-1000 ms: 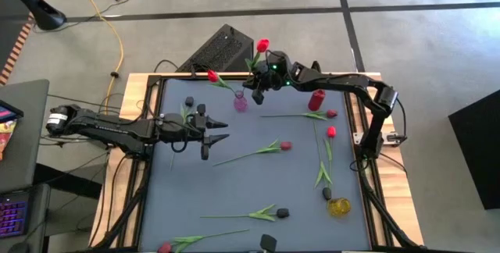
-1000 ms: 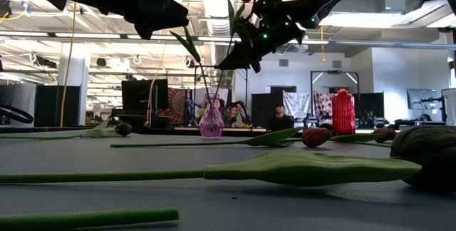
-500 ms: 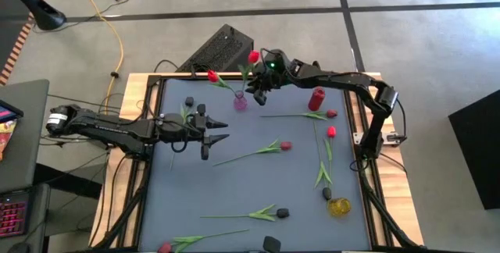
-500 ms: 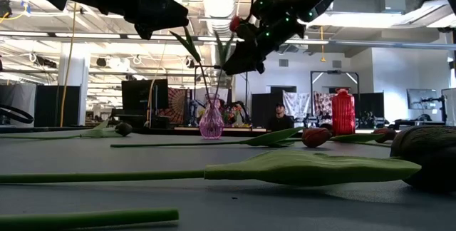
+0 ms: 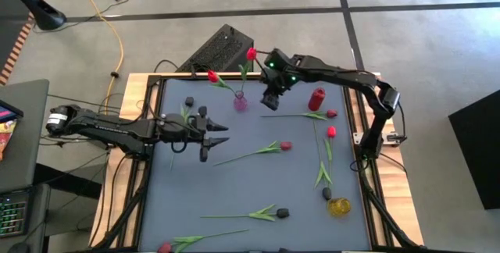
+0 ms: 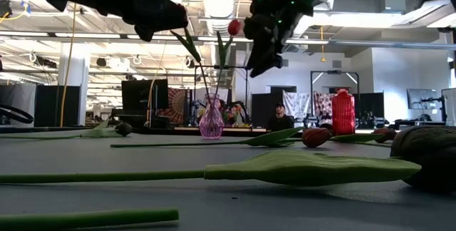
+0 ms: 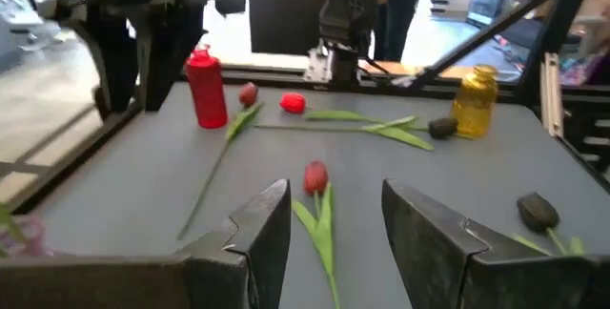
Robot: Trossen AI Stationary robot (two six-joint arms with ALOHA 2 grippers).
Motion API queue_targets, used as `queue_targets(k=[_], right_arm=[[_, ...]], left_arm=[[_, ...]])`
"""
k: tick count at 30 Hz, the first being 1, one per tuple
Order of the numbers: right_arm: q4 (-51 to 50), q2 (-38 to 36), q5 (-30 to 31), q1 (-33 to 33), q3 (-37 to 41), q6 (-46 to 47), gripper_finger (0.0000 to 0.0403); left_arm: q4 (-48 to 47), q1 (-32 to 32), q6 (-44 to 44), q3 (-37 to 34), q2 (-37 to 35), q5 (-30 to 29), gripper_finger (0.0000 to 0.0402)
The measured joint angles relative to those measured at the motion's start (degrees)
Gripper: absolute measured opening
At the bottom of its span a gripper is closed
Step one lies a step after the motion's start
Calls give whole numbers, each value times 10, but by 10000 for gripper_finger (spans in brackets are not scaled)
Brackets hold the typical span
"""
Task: Sort flowers into vase by color
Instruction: Put the pink flower into the purple vase
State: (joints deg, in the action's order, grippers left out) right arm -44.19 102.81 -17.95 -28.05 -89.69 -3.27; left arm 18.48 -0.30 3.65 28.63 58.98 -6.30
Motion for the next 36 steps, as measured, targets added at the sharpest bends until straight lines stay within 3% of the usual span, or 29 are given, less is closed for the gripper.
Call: queue_targets(k=[6,10,16,24,27,32,36], right_arm=[[-107,-33,1,31,0,7,203],[-122,-80,3,65,23,30,193],[-63,-213,40,134,145,81,177],[-10,-382,151,274,320,213,168],[-3,-421,188,318,366,258,168],[-3,-446,233,360,399,309,168],[-38,-449,260,370,404,371,168]], left_arm=[[-10,-4,1,0,0,0,155],[-11,-4,5,0,0,0,155],[-12,-4,14,0,0,-2,155],[-4,-4,13,0,5,-28,155],[25,-12,16,0,35,6,155],[160,-21,-2,16,142,63,155],[164,-14,-51,76,222,72,155]])
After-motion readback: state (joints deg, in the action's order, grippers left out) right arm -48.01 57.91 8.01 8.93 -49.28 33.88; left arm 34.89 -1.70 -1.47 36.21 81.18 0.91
